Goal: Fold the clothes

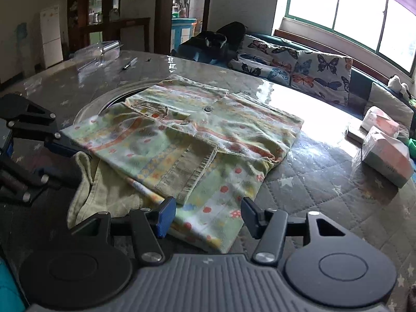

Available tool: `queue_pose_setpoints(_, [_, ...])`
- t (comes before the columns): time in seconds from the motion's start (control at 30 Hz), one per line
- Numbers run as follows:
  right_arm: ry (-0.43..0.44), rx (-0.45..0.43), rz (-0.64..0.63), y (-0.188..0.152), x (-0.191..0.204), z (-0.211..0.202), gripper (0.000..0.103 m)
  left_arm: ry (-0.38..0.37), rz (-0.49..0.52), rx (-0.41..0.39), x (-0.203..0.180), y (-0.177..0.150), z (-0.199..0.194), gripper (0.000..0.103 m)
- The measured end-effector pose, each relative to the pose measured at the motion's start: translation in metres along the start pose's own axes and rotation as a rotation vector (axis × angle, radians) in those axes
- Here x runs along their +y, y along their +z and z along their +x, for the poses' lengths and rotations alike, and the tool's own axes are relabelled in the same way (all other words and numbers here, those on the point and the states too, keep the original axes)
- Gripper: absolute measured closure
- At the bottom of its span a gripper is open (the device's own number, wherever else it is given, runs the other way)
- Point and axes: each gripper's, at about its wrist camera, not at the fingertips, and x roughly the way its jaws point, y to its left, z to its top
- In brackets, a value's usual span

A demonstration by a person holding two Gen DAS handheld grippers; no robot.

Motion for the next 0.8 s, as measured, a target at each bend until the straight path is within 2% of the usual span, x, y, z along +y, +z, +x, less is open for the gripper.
queue_pose_setpoints(0.1, [0.007,0.009,-0.033,-0.002,0.002,-0.005,0.046,-0.023,-0.047,-0.010,0.008,0.002,-0.001,0.092])
queue_pose_setpoints(0.33, [0.067,0.016,-0.146,-0.005,0.015,-0.014,0.041,-0.029,-0.300,-0.059,0.056,0.021,-0.006,0.095])
queue_pose_setpoints(0.5, [0.110,-0.023,-0.204,0.001,0.032,-0.008,0.042,-0.037,-0.374,-0.052,0.078,0.030,0.006,0.095])
queue_pose_setpoints(0.7, [0.164,-0.063,-0.205,0.017,0.049,0.018,0.053,-0.047,-0.414,-0.026,0.089,0.029,0.018,0.095])
queue_pose_setpoints(0.8, [0.186,-0.048,-0.173,0.021,0.049,0.033,0.070,-0.047,-0.440,-0.023,0.092,0.027,0.017,0.095])
